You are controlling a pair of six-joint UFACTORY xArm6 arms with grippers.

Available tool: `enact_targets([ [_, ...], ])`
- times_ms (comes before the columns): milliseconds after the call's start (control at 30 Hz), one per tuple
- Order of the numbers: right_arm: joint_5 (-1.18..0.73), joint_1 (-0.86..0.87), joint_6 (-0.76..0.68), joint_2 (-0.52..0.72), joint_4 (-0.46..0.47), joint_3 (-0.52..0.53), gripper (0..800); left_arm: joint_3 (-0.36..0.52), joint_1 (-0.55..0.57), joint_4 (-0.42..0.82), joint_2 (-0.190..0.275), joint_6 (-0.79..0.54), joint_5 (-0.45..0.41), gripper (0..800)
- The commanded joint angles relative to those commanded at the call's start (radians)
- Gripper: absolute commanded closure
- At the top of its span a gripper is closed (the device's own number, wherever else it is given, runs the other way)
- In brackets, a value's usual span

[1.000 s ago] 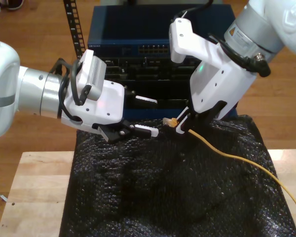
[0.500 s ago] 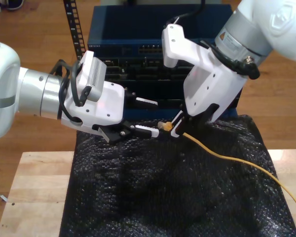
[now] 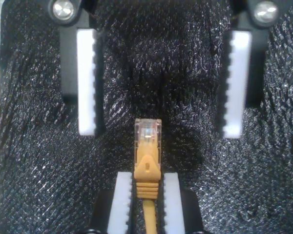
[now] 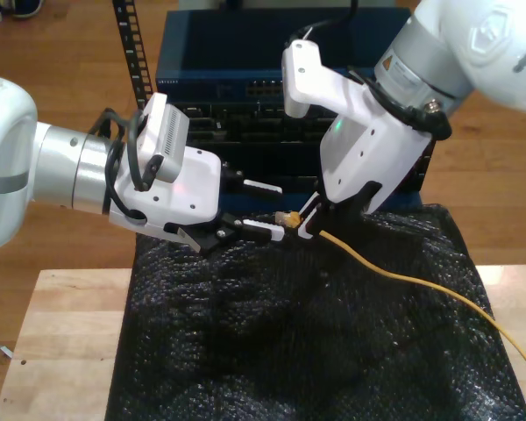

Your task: Grab the cable and plug it in

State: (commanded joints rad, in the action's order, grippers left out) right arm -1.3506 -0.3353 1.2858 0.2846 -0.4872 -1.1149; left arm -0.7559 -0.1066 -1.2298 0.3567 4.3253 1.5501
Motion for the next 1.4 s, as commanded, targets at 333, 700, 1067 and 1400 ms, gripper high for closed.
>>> enact_targets([
  [333,0.0,-0.002,0.0,-0.002,0.0,-0.002,797,0.003,0.0,0.0,-0.002,0.002,0.005,467],
  [700,0.002,-0.008,-0.002,-0.011,0.0,-0.008,797,0.015,0.009,0.0,0.002,0.006,0.006,591],
  [1067,0.002,-0.008,-0.002,-0.011,0.0,-0.008,797,0.026,0.011,0.0,0.009,0.008,-0.003,754],
  [1400,0.002,-0.008,0.0,-0.011,0.0,-0.008,529,0.035,0.012,0.002,0.009,0.008,-0.002,795],
])
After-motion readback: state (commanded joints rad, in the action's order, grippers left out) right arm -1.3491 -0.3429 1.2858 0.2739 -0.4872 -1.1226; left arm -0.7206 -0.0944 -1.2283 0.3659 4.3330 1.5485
